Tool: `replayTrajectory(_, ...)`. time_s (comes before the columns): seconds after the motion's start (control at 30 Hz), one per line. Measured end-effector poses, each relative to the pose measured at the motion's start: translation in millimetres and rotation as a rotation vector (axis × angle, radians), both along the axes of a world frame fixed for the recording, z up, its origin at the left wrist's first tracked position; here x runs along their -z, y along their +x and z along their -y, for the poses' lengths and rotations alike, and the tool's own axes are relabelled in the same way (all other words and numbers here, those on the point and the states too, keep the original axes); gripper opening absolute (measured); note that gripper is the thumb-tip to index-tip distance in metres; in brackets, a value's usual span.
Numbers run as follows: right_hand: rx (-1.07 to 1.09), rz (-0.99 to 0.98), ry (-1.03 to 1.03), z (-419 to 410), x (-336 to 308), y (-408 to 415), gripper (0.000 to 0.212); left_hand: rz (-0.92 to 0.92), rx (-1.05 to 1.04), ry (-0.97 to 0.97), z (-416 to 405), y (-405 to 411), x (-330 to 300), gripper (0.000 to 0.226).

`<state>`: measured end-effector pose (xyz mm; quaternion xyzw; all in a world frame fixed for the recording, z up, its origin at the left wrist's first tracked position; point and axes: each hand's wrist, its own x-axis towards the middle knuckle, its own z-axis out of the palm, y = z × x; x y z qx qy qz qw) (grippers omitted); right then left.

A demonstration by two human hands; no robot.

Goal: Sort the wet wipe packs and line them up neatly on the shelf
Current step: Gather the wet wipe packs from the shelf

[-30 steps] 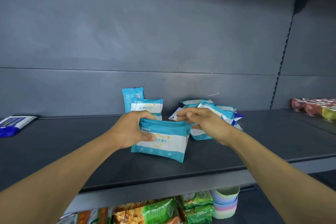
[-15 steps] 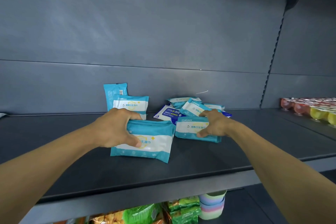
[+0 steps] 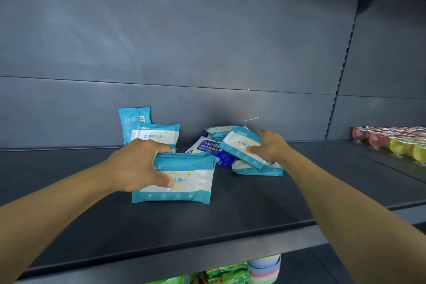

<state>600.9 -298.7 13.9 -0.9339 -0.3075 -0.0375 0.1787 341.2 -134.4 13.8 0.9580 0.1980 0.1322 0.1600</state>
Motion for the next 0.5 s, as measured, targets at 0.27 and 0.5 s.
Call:
replayTrajectory(0.27,-0.040,0.004,-0.006,-8,-12,-14,0.074,-0.018,-0.027,0.065,3,0,-3,0.055)
replayTrajectory(0.5,-0.178,0.107,-0.067,-4,-19,-34,0.054,-0.061,-0.066,0.143,-4,-10,-4,0.046)
